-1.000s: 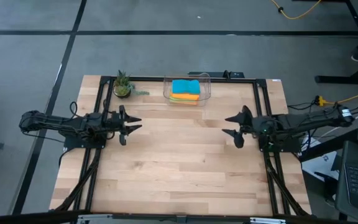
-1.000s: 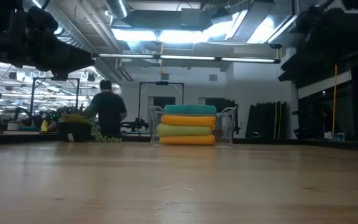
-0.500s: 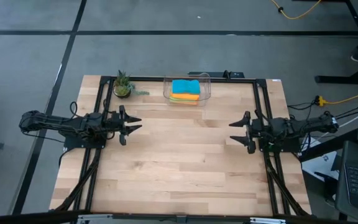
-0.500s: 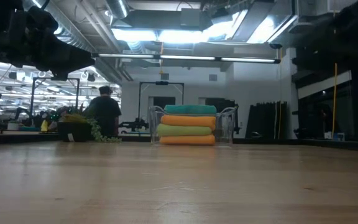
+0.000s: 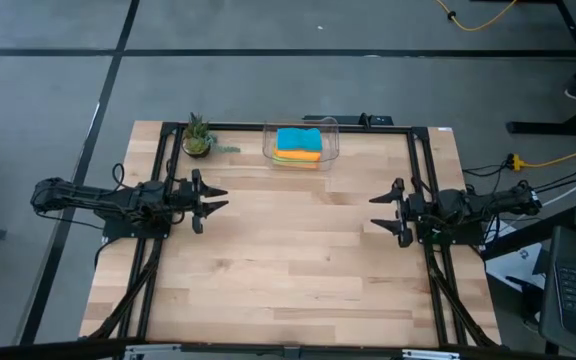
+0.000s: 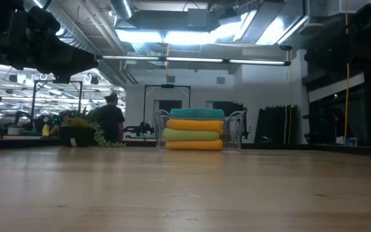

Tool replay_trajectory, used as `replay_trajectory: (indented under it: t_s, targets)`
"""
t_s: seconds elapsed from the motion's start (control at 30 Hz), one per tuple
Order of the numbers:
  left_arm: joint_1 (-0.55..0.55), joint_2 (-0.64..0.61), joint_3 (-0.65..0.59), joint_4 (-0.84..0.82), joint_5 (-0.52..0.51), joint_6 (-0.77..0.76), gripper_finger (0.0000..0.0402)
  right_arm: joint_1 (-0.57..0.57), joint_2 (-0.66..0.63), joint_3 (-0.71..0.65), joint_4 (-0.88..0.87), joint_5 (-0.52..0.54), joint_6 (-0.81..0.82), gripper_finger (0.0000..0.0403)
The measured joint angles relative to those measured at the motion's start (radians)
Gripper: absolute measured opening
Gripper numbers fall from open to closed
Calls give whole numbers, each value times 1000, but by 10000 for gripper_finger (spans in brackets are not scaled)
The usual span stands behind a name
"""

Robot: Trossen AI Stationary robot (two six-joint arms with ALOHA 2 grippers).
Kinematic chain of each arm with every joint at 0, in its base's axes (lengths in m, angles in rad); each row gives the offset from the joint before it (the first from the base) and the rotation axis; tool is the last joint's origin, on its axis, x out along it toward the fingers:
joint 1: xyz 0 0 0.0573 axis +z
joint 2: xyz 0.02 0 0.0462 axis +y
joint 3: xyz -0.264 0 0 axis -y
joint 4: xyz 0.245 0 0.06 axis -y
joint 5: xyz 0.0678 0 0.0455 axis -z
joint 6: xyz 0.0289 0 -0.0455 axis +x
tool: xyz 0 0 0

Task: Fold microfiber towels
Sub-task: Return to Home Position

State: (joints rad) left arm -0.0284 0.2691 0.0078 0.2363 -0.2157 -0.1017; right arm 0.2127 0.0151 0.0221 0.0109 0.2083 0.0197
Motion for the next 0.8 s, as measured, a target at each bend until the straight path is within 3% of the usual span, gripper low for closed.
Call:
replay_trajectory:
  t_s: [0.8]
  targets:
    - [0,0,0,0,0,0,131,0,0,0,-1,0,-26,278]
